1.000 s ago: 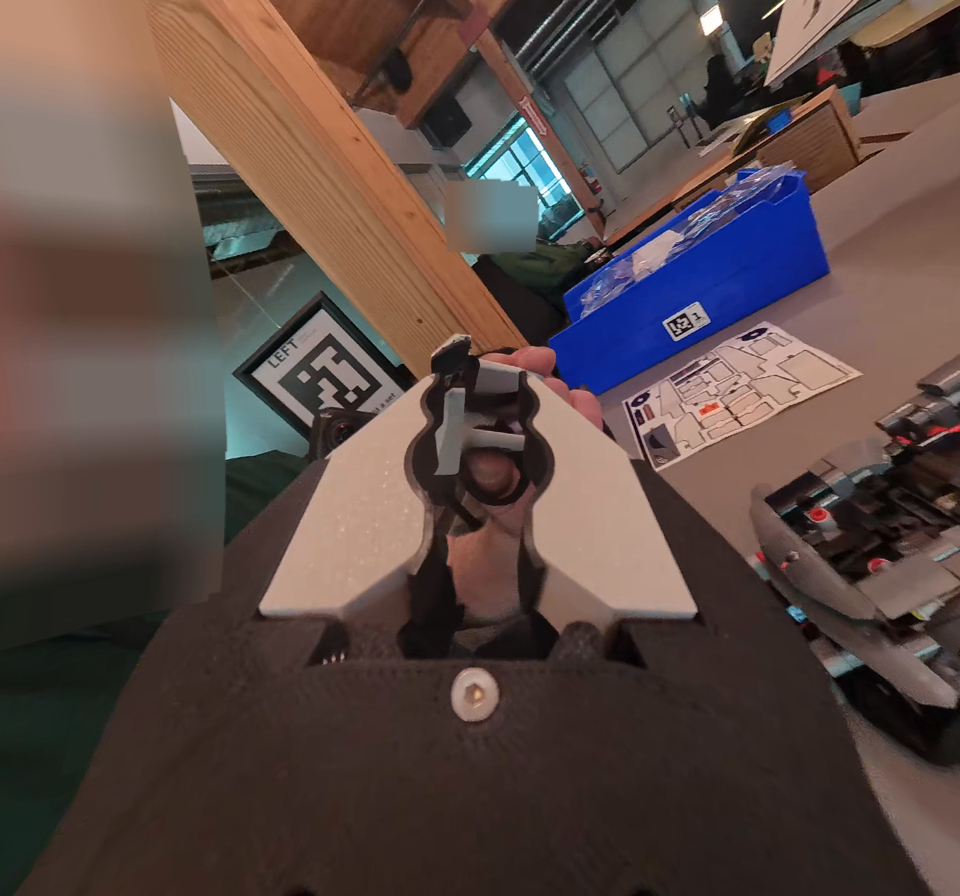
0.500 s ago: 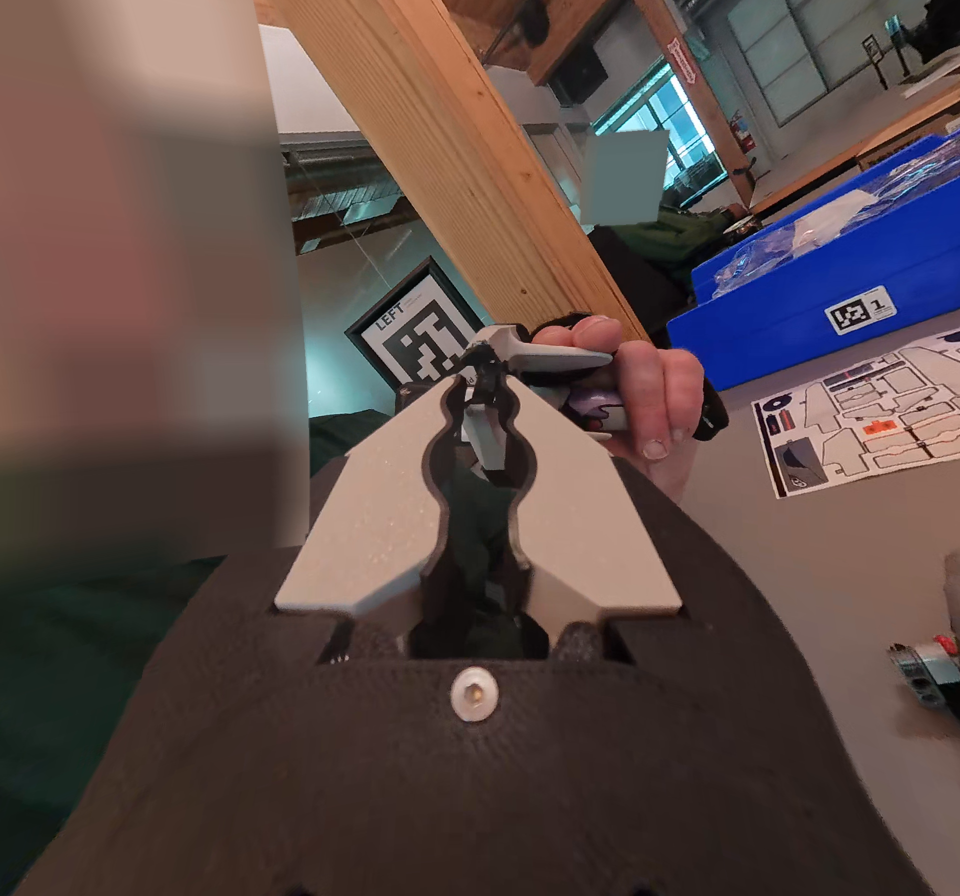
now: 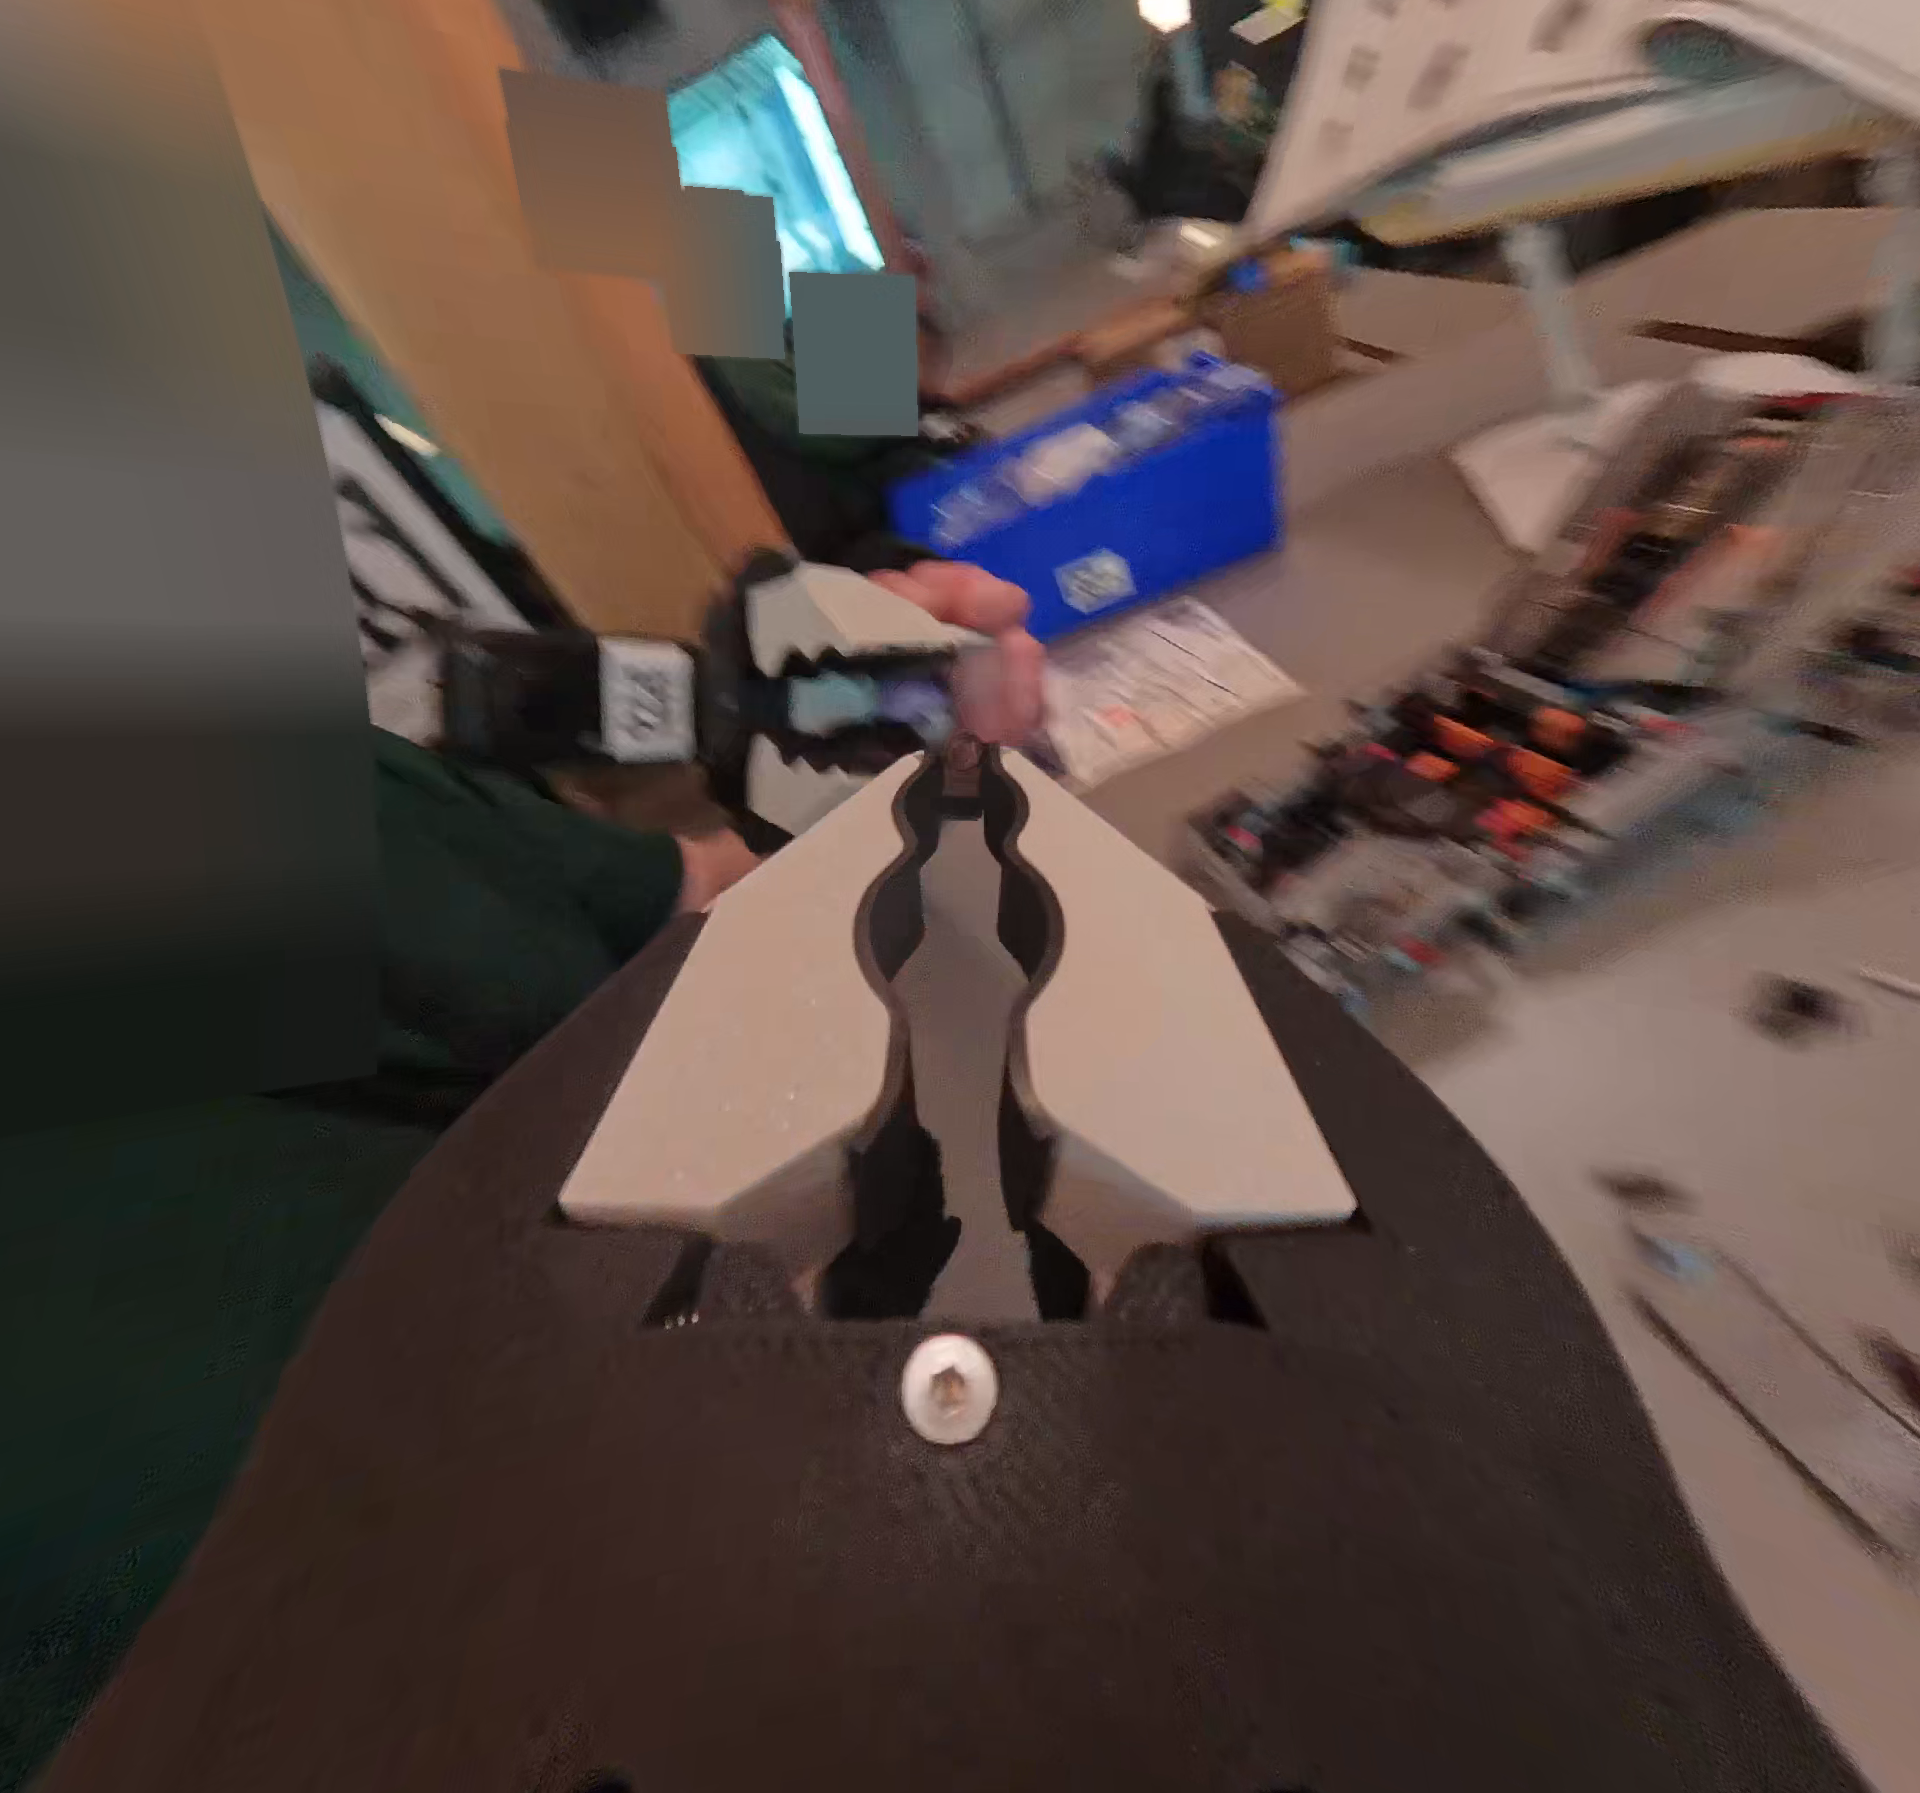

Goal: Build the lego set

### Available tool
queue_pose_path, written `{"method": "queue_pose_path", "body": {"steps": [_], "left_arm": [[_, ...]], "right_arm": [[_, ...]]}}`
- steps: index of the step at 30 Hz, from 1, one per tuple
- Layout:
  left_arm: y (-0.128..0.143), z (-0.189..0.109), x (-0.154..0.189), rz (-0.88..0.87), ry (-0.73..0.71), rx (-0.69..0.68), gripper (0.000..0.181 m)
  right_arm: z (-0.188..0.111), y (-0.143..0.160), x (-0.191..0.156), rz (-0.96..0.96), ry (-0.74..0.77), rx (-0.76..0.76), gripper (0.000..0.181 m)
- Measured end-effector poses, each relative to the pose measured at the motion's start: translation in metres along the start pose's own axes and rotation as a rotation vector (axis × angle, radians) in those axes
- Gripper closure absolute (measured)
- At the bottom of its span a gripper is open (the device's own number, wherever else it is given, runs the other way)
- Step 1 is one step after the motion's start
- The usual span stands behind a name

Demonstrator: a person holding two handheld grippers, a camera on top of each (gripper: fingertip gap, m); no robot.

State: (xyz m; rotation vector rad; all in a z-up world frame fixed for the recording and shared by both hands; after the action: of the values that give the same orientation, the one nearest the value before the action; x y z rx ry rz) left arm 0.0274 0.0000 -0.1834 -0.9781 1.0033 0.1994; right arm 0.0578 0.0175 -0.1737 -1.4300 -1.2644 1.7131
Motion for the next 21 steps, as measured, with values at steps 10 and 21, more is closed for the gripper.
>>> {"method": "queue_pose_path", "body": {"steps": [10,21], "left_arm": [[0.059,0.049,0.121,0.022,0.562,-0.417,0.171],[0.089,0.06,0.163,0.059,0.679,-0.548,0.163]], "right_arm": [[-0.087,0.1,0.068,-0.242,0.532,-0.602,0.176],[-0.088,0.139,0.09,-0.293,0.549,-0.78,0.176]]}}
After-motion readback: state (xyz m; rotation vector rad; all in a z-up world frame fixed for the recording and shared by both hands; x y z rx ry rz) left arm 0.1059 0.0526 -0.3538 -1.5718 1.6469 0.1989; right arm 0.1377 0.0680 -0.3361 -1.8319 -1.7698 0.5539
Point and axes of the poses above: each gripper's, where its closed fingertips meet, z out along the fingers, y out of its underside, x = y × z across the jaws, the point moved 2 cm from there along -z, back along the fingers, and after that the axes turned 1 degree about -z, right-handed, at the moved point
